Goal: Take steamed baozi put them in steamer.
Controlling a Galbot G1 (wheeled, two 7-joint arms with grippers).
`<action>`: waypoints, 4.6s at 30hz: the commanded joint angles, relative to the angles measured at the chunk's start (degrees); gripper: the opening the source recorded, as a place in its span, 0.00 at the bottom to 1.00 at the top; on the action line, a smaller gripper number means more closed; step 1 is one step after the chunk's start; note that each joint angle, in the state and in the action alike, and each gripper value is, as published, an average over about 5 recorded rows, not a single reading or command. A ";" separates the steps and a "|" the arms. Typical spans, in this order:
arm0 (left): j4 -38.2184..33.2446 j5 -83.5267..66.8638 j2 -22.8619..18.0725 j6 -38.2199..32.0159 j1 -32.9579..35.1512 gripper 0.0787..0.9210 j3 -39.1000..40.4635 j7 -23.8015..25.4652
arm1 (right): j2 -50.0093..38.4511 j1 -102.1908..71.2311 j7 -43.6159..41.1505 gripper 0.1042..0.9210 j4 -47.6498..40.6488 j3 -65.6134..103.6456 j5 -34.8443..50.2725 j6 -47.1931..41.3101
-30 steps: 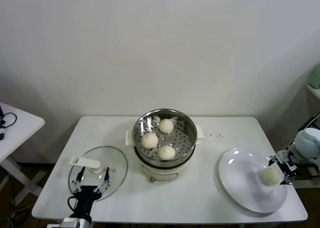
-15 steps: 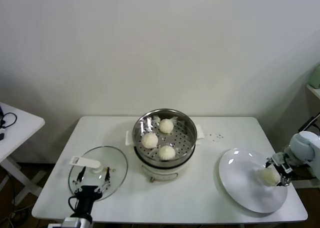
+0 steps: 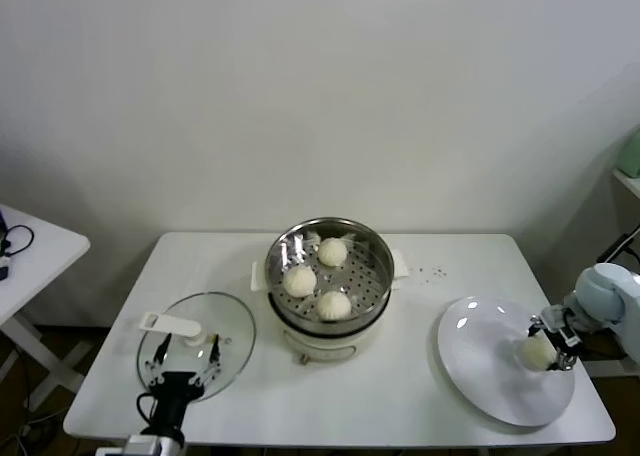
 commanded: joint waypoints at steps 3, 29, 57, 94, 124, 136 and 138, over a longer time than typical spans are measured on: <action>-0.08 -0.07 -0.03 -0.10 0.07 0.88 0.07 0.03 | -1.03 3.08 -0.15 0.78 0.69 -1.96 4.98 -2.47; -2.02 -0.82 0.47 -0.23 -0.25 0.88 2.81 0.13 | 14.47 72.10 1.74 0.77 4.59 -64.79 57.92 -20.39; -0.20 -0.28 0.78 -0.24 -2.32 0.88 3.88 0.22 | 44.46 64.70 5.92 0.77 -6.04 -71.14 72.00 -25.01; 1.56 -0.67 0.92 0.02 -3.74 0.88 3.09 0.27 | 42.13 56.63 6.19 0.77 -9.42 -69.02 64.50 -24.72; 1.60 -0.19 0.96 -0.07 -3.61 0.88 3.65 0.21 | 33.01 61.08 8.07 0.88 -2.12 -63.37 68.63 -22.68; 2.57 -0.37 0.90 0.12 -4.34 0.88 3.00 -0.10 | 14.44 55.82 16.53 0.88 9.36 -51.56 60.48 -21.16; 2.61 -0.45 0.86 0.26 -4.38 0.88 2.95 -0.06 | 11.02 53.04 20.72 0.88 11.17 -48.06 58.51 -19.94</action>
